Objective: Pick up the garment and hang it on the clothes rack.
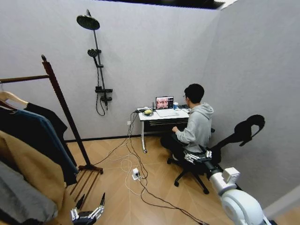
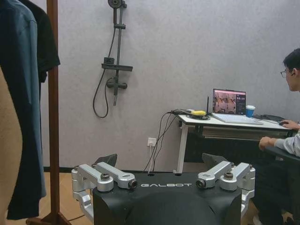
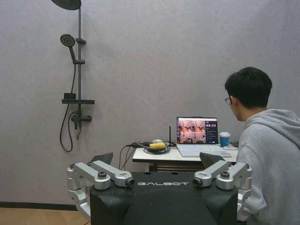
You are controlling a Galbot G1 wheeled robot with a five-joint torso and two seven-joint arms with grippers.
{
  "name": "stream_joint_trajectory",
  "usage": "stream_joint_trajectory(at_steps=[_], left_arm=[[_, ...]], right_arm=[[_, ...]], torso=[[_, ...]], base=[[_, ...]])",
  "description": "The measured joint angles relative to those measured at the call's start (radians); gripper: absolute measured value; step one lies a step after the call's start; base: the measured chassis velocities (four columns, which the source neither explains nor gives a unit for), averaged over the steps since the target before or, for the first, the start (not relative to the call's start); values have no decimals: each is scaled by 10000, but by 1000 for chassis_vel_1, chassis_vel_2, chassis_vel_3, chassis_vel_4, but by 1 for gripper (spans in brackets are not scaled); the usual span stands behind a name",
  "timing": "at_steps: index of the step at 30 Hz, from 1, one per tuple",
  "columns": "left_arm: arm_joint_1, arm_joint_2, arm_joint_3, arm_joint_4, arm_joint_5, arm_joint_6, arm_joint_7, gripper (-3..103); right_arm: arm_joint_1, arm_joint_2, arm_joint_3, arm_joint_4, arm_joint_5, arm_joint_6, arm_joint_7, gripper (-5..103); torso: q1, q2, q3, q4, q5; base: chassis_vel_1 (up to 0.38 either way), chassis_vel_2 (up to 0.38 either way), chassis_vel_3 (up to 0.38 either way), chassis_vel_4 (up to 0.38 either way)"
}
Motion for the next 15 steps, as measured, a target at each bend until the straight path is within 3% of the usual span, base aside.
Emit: stream_joint_trajectory(at_steps=[9,15], left_arm=[[0,0,-1,0,0,0,0,100],[0,0,0,0,0,0,0,100]], right_arm=[[156,9,-203,-72,-43,1,5,100],[187,-6,-229,-110,-46,1,23,100]], torso=[[1,-1,0,5,-3],[1,0,0,-3,-2]], base=[[192,-117,-121,175],[159,-137,-141,158]])
